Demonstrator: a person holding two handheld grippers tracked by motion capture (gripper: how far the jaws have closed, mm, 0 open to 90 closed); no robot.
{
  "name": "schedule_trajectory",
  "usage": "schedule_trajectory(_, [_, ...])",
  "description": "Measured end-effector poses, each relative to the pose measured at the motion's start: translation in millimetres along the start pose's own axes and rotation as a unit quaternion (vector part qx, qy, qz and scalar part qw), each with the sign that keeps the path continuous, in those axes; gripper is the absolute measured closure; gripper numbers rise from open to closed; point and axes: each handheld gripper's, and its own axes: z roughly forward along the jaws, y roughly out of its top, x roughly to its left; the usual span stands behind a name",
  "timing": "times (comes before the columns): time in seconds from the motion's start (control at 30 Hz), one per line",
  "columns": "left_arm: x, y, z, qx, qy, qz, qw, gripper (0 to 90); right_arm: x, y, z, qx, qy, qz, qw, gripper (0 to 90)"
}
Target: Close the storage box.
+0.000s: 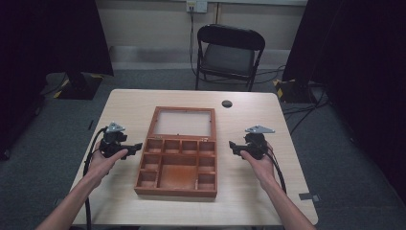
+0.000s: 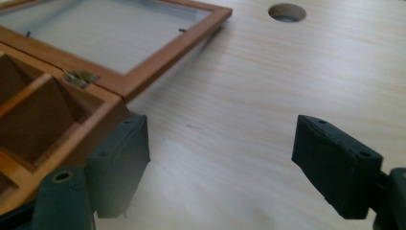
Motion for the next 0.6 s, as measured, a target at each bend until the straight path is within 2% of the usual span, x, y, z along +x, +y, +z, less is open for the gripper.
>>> schedule_trajectory(0.07, [1.1,4.5,2.8,0.003,0.004,0.001,1.0000,21.6,1.4,3.1,2.4,-0.004,0.002,-0.001,1.0000,20.4])
schedule_trajectory(0.1, [0.2,9.7,3.3,-0.021,0.006,-0.009,0.9997,22.3,4.6,11.3,7.8,-0.009,0.011,-0.010,0.9998,20.3])
schedule_trajectory(0.13, [-0.1,11.9,3.9,-0.025,0.006,-0.010,0.9996,22.9,5.8,14.0,9.4,-0.010,0.012,-0.012,0.9998,20.4])
schedule_trajectory(0.17, [0.4,15.2,5.9,-0.013,0.002,-0.005,0.9999,23.2,7.5,17.4,11.7,-0.013,0.013,-0.013,0.9997,20.6])
schedule_trajectory(0.2, [0.4,15.2,5.9,-0.013,0.002,-0.005,0.9999,23.0,7.5,17.4,11.7,-0.013,0.013,-0.013,0.9997,20.6])
schedule_trajectory(0.23, [-0.2,18.5,8.7,-0.009,0.002,-0.003,0.9999,23.0,10.1,23.0,19.4,-0.020,0.014,-0.020,0.9995,21.8])
schedule_trajectory(0.27, [0.1,19.9,10.2,-0.012,0.005,-0.003,0.9999,23.0,10.1,23.0,19.4,-0.020,0.014,-0.020,0.9995,21.8])
schedule_trajectory(0.3, [0.5,22.3,12.8,-0.020,0.011,-0.010,0.9997,24.1,12.8,26.6,29.0,-0.013,0.017,-0.023,0.9995,21.5])
schedule_trajectory(0.33, [2.8,27.4,17.5,-0.019,-0.003,-0.024,0.9995,24.0,14.5,28.3,33.8,-0.013,0.021,-0.018,0.9995,21.9])
schedule_trajectory(0.37, [2.8,30.2,20.3,-0.022,-0.004,-0.032,0.9992,24.0,15.8,29.5,37.2,-0.013,0.020,-0.017,0.9996,22.2])
schedule_trajectory(0.43, [3.1,33.3,22.2,-0.030,0.002,-0.032,0.9990,24.0,18.0,31.8,41.3,-0.009,0.022,-0.016,0.9996,22.0])
schedule_trajectory(0.5, [4.9,39.1,27.4,-0.030,-0.014,-0.040,0.9986,24.3,22.6,36.2,49.9,-0.003,0.026,-0.017,0.9995,21.8])
schedule_trajectory(0.6, [5.4,44.5,32.9,-0.027,-0.017,-0.042,0.9986,24.3,27.2,40.5,59.8,0.003,0.027,-0.019,0.9995,21.7])
